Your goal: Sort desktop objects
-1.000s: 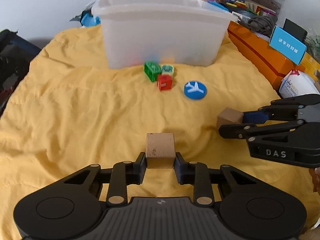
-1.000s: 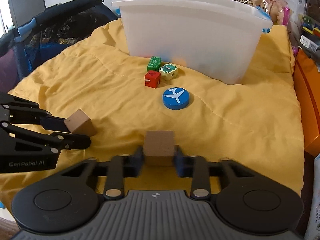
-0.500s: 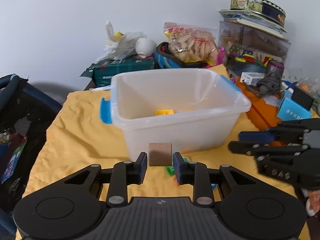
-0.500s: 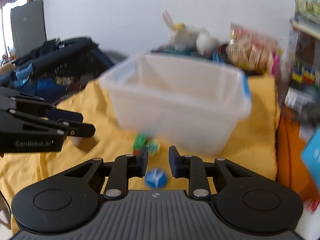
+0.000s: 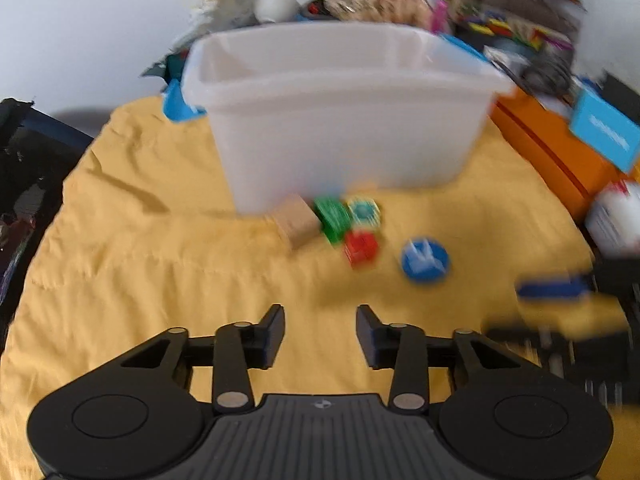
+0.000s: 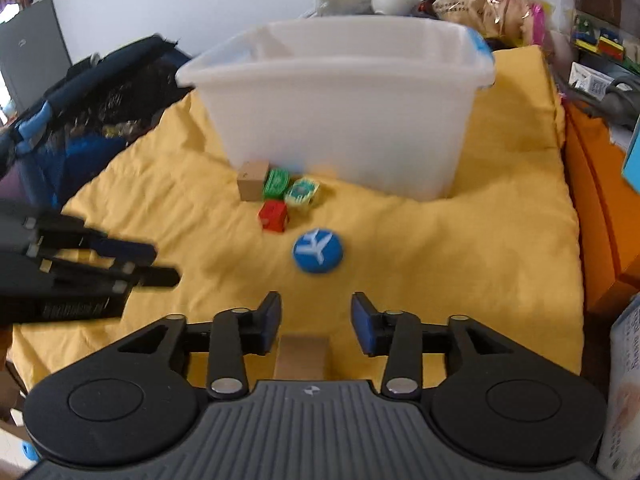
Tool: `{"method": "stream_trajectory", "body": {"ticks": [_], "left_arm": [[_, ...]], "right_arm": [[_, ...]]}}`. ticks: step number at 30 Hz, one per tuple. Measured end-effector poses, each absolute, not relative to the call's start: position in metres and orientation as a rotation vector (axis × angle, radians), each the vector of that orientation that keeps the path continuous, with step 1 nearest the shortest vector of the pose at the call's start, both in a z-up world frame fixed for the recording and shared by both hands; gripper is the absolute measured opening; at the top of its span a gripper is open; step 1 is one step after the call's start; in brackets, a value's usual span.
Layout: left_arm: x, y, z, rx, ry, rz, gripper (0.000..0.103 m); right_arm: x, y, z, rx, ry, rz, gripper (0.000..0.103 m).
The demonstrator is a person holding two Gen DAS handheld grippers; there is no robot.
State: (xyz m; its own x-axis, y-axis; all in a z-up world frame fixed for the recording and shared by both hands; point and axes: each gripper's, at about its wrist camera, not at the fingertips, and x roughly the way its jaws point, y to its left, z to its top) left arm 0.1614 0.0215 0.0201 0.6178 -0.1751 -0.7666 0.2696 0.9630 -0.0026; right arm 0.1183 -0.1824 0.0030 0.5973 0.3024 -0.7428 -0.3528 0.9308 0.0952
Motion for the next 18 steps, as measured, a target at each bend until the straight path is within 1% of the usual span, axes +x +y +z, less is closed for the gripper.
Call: {"method": "stream_trajectory", "body": {"ticks": [5,8,12,14,15,18], "left_arm": [[0.202,0.020,0.021,0.102,0.836,-0.201,0.045],[0.224,0.019,0.016,0.036,0.855,-0.205,0.045],[0.242,0.020,0.007,-0.061,0.872,-0.199,0.045],[0.249,0.020,0.000,-0.058,0.896,-0.177,0.045],[0.251,0.020,-0.002,-0.039,0.911,-0.164,0.047],[0.248,0.023,-0.002,0.025,0.898,-0.122,0.046]], "right_arm": [[0.110,-0.172,-0.004,-0.109,0.854,0.386,0.051],[0.105,-0.170,-0.013,-0.154,0.857,0.368,0.051],[0.105,-0.174,-0.017,-0.139,0.874,0.354,0.051],[0.105,-0.176,-0.018,-0.134,0.873,0.344,0.051],[0.106,-0.176,-0.018,-0.131,0.873,0.342,0.051],[0.108,-0.176,-0.020,-0.133,0.878,0.339,0.051]]}}
